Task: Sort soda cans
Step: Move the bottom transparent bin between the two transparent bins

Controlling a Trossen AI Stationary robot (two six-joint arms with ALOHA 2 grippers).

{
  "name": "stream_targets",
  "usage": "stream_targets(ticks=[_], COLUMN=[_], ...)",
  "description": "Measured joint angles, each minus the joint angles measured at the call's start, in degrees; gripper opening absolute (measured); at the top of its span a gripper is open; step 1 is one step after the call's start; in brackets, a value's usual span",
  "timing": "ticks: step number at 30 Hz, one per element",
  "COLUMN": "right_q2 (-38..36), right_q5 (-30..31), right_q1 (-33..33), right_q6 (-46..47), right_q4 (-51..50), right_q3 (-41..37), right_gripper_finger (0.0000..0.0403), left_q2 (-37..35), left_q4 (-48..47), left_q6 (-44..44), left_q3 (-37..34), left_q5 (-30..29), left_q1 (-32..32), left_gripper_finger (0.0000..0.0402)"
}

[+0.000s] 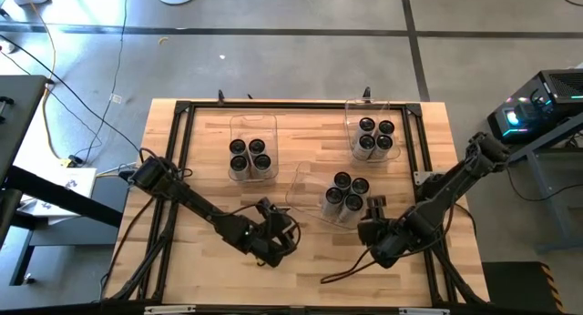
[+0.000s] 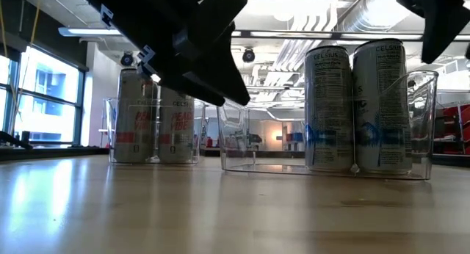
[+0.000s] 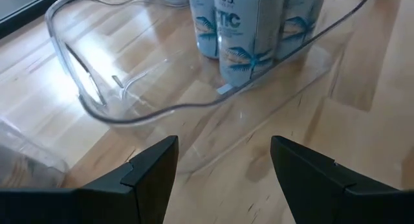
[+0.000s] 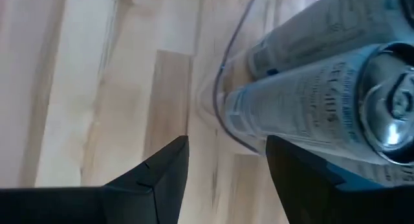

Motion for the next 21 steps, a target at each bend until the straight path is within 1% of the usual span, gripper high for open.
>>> stream_targets(ticks=[7,12,14,18,21], right_q2=[3.1,7.6,9.1,11.2,11.3], right_q5=[-3.3,-5.8,-5.7,-5.2,-3.1], right_q1=[0.1,1.3,1.7,2.4,2.5], right_q6=[1.2,3.6,4.7,3.6,2.7], right_q4=[5.7,10.0,14.3,24.2,27.8], right_q3=[0.0,0.0,0.0,0.0,0.0], right_gripper_finger=[0.0201,0.0201,0.0201,0.0201,0.0201], left_q2=[0.0,0.0,0.0,0.0,0.0], left_q4=[1.5,-2.3,-3.7,-4.5,-4.9], left_q6=[0.2,-4.6,-6.1,-6.2,-6.0], left_q3=[0.0,0.0,0.0,0.0,0.0], left_q5=[0.0,-1.9,-2.7,-3.1,-3.1], left_q1=[0.7,2.7,3.6,4.9,5.4], left_gripper_finger=[0.0241,0.0241,0.0241,0.0241,0.0241])
